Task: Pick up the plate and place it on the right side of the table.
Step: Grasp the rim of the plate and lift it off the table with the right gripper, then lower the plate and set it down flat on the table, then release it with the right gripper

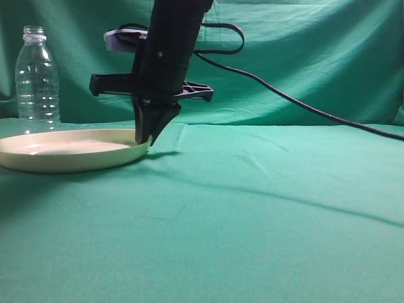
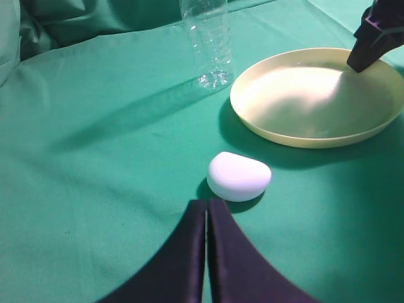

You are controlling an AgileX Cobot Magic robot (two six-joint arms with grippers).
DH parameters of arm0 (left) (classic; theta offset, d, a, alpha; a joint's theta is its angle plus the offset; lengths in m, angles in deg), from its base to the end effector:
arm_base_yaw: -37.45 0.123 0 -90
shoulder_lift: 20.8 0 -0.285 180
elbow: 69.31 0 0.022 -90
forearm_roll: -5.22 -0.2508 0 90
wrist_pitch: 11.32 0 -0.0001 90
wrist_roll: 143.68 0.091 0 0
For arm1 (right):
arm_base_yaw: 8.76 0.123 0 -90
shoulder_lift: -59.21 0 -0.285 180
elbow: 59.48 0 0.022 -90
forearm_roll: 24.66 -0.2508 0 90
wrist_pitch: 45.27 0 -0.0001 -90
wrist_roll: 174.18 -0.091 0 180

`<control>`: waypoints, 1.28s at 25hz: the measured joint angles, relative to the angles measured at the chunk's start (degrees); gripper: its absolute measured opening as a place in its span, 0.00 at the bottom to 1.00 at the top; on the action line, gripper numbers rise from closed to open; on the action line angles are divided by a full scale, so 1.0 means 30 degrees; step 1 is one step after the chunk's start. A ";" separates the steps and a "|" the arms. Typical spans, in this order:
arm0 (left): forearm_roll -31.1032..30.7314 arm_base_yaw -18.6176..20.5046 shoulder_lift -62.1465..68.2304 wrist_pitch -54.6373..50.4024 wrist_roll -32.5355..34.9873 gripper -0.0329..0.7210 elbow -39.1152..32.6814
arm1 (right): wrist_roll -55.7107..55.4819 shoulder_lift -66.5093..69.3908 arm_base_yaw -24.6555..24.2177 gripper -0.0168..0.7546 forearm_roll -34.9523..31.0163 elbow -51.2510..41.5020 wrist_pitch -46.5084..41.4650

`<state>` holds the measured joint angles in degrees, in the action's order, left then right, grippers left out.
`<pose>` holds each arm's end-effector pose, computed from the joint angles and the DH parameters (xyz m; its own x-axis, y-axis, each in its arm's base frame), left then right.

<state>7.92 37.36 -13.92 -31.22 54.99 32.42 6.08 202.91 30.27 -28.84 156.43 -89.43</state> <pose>0.0529 -0.0015 0.1766 -0.2444 0.2782 -0.9289 0.0884 0.9604 0.2643 0.3995 0.3298 0.1558 -0.7153 -0.5183 -0.4687 -0.6140 0.7864 0.0673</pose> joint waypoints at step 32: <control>0.0000 0.0000 0.0000 0.0000 0.0000 0.04 0.0000 | -0.0288 -1.0659 -1.0607 0.02 0.3893 -1.1447 -0.3254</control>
<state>7.92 37.36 -13.92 -31.22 54.99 32.42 5.22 170.93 -1.55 -17.16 122.09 -99.19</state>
